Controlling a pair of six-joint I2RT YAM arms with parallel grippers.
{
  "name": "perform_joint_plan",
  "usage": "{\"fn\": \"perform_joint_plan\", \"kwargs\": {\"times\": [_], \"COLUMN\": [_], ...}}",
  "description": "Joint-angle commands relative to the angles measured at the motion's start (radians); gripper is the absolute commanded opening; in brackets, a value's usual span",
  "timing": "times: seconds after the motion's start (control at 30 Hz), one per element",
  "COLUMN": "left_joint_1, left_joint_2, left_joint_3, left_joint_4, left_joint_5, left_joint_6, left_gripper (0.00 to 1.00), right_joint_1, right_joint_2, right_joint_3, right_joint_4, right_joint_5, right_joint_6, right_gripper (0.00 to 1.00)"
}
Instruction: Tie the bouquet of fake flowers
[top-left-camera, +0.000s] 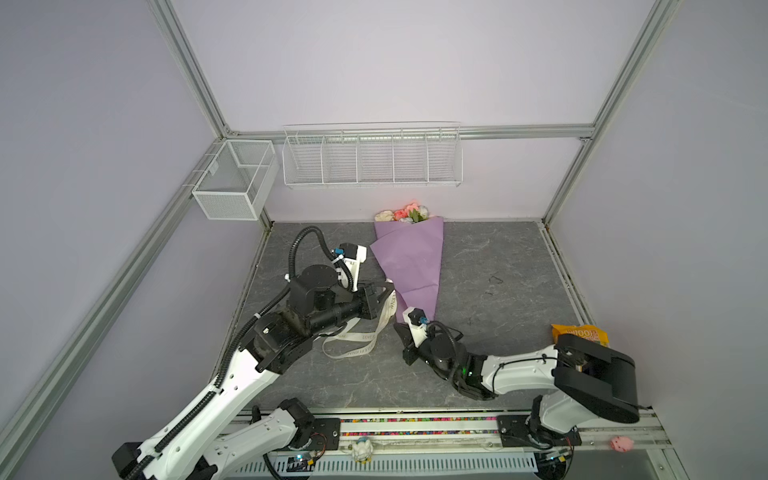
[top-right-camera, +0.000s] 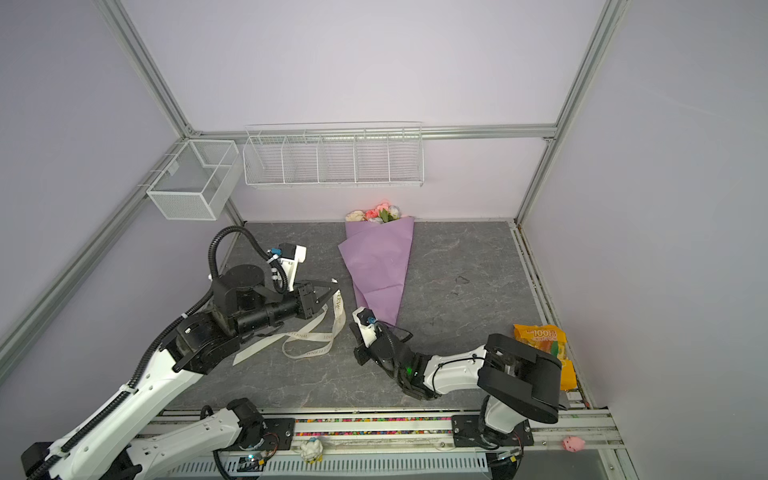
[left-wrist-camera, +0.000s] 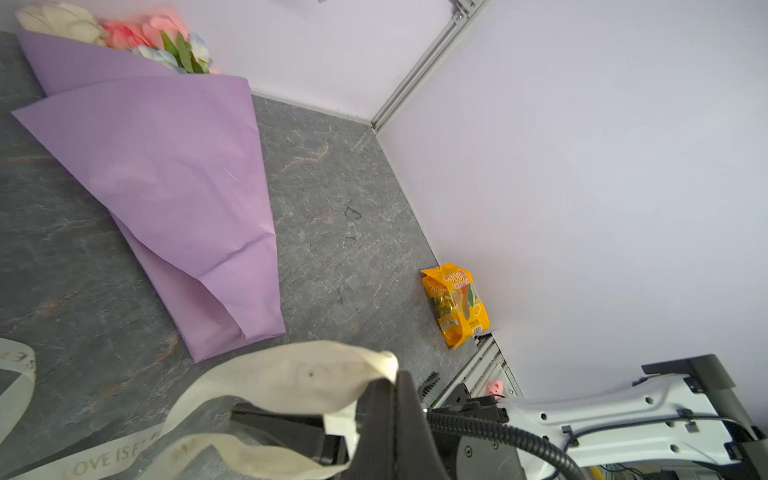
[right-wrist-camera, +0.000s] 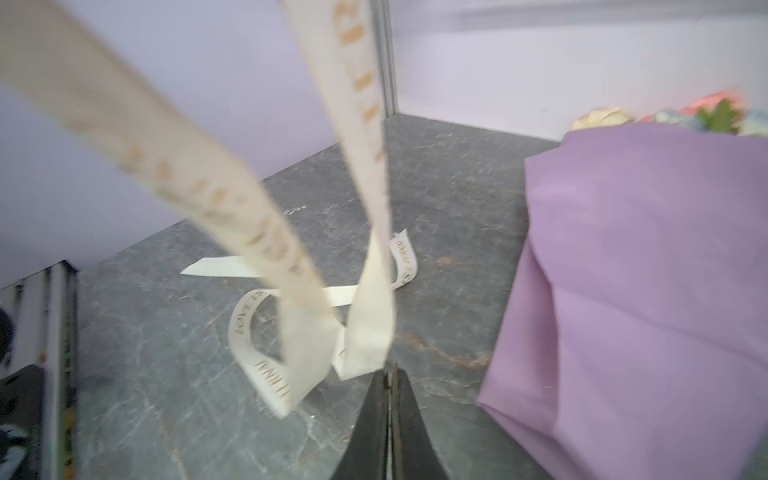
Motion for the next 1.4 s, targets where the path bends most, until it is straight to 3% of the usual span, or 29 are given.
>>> {"fn": "perform_joint_plan", "kwargs": {"times": [0.0, 0.13, 0.3, 0.37, 0.43, 0.53, 0.67, 0.8, 1.03, 1.13, 1.2, 1.27, 1.37], "left_joint_1": [-0.003, -0.003, -0.003, -0.003, -0.003, -0.003, -0.003, -0.002, -0.003, -0.003, -0.003, -0.003, -0.003], "left_joint_2": [-0.041, -0.032, -0.014, -0.012, -0.011, -0.016, -0.036, -0.058, -0.075, -0.085, -0.091, -0.106, -0.118], "left_joint_3": [-0.006, 0.012, 0.039, 0.050, 0.061, 0.061, 0.047, 0.035, 0.027, 0.024, 0.027, 0.026, 0.020], "left_joint_4": [-0.017, -0.007, -0.010, -0.018, -0.041, -0.058, -0.071, -0.071, -0.096, -0.093, -0.101, -0.124, -0.224], "left_joint_5": [-0.079, -0.030, 0.034, 0.055, 0.061, 0.067, 0.049, 0.033, 0.008, -0.004, -0.013, -0.053, -0.187], "left_joint_6": [-0.001, 0.005, 0.039, 0.050, 0.055, 0.053, 0.047, 0.035, 0.036, 0.032, 0.036, 0.043, 0.060], "left_gripper": [0.00, 0.00, 0.00, 0.00, 0.00, 0.00, 0.00, 0.00, 0.00, 0.00, 0.00, 0.00, 0.00], "right_joint_1": [0.004, 0.003, -0.011, -0.015, -0.036, -0.084, -0.126, -0.137, -0.136, -0.132, -0.129, -0.126, -0.125], "right_joint_2": [-0.154, -0.285, -0.279, -0.228, -0.179, -0.092, 0.061, 0.211, 0.383, 0.418, 0.416, 0.374, 0.249], "right_joint_3": [0.000, 0.010, 0.054, 0.069, 0.073, 0.124, 0.155, 0.261, 0.308, 0.314, 0.314, 0.287, 0.210], "right_joint_4": [-0.106, -0.275, -0.373, -0.353, -0.292, -0.252, -0.029, 0.026, 0.228, 0.223, 0.189, 0.162, 0.127], "right_joint_5": [0.124, 0.125, -0.004, -0.007, -0.055, -0.199, -0.341, -0.452, -0.593, -0.539, -0.499, -0.392, -0.224], "right_joint_6": [-0.005, -0.057, -0.152, -0.180, -0.194, -0.183, -0.191, -0.191, -0.117, -0.103, -0.115, -0.108, -0.106], "right_gripper": [0.07, 0.09, 0.39, 0.54, 0.61, 0.62, 0.62, 0.65, 0.69, 0.64, 0.33, 0.11, 0.07]}}
